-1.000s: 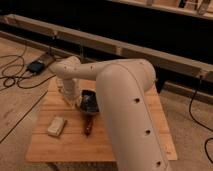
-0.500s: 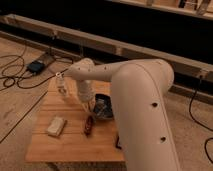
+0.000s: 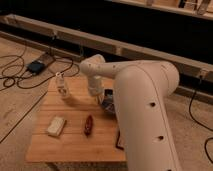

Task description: Drag the ceramic bowl in a circle

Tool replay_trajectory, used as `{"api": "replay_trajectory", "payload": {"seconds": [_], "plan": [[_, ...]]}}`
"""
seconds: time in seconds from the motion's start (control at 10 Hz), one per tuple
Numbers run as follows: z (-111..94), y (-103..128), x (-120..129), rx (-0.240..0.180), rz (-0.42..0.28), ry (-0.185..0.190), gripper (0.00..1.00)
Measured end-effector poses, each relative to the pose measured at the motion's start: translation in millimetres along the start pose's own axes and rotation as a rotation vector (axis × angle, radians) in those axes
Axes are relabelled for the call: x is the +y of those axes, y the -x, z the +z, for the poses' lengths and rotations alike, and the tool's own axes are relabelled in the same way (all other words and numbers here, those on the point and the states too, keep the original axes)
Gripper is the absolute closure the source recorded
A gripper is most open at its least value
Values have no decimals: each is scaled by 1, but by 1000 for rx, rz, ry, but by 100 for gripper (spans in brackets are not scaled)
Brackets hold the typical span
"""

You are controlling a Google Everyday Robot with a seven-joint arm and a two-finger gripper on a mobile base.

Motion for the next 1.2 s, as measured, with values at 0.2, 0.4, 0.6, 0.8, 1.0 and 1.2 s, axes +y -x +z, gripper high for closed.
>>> {"api": "replay_trajectory", "payload": {"seconds": [0.2, 0.4, 0.6, 0.8, 1.0, 1.2], "plan": [[2, 16, -7, -21, -6, -7, 100], [4, 34, -10, -41, -20, -11, 100], [8, 49, -12, -56, -35, -15, 100], [11, 65, -6, -71, -63, -20, 100], [10, 84, 8, -95, -96, -12, 100], [7, 100, 25, -121, -129, -1, 100]]}}
